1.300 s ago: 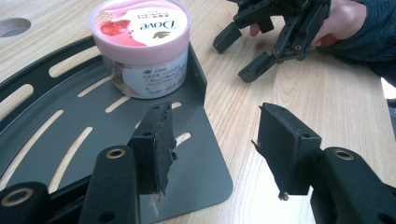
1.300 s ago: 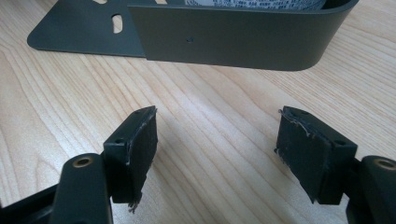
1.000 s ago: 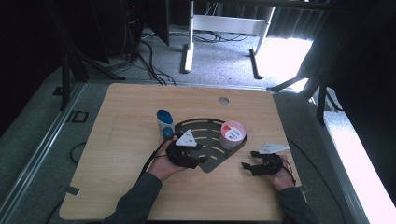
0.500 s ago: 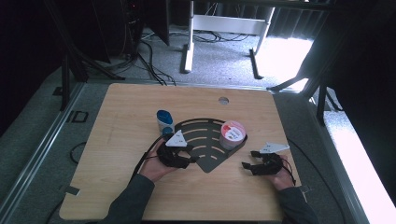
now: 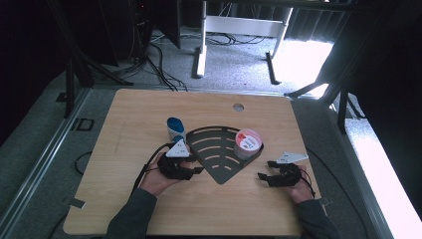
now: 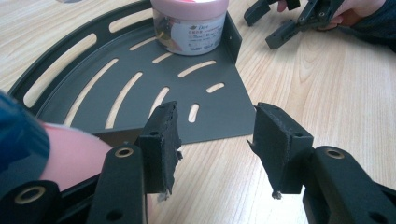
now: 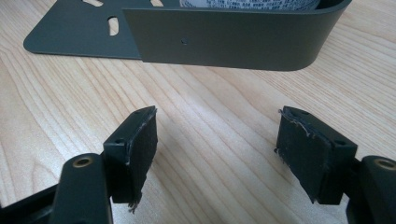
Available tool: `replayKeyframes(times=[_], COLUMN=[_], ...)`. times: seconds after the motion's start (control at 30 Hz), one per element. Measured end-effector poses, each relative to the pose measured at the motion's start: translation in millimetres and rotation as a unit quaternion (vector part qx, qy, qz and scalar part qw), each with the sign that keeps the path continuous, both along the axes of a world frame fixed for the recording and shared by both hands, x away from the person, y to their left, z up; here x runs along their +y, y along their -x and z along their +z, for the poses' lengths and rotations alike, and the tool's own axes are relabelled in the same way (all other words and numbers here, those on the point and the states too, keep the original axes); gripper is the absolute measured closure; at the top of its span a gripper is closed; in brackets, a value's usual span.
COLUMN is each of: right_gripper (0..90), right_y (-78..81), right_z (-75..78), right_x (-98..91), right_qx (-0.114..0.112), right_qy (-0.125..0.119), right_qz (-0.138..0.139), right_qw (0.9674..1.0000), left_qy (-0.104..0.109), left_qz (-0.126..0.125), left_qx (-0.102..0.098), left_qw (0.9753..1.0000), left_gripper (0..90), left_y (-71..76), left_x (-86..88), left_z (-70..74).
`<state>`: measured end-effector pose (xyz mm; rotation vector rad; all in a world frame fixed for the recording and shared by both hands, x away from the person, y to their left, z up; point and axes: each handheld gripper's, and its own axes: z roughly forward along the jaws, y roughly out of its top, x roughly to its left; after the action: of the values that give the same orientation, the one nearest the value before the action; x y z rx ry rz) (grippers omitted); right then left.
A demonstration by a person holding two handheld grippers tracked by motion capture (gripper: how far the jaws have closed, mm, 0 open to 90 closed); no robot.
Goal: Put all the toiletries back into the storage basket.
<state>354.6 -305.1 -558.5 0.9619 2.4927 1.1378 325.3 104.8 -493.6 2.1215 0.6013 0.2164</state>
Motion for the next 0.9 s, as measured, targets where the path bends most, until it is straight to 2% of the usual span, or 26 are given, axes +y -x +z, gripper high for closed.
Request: replayKeyframes(times=[0.4, 0.9], right_gripper=[28.5, 27.9], right_y=[-0.1, -0.3], right_z=[0.0, 0.0], right_x=[-0.1, -0.2], right_qx=[0.000, 0.001], right_qy=[0.000, -0.001], right_qz=[0.000, -0.002], right_qw=[1.0000, 1.0000], left_qy=[0.005, -0.008], left_qz=[0.011, 0.035], left_qx=[-0.003, -0.012], left_qw=[0.9999, 0.9993], left_gripper=[51.7, 53.9], left_y=[5.0, 11.5], left_x=[19.2, 46.1], left_z=[4.2, 11.9])
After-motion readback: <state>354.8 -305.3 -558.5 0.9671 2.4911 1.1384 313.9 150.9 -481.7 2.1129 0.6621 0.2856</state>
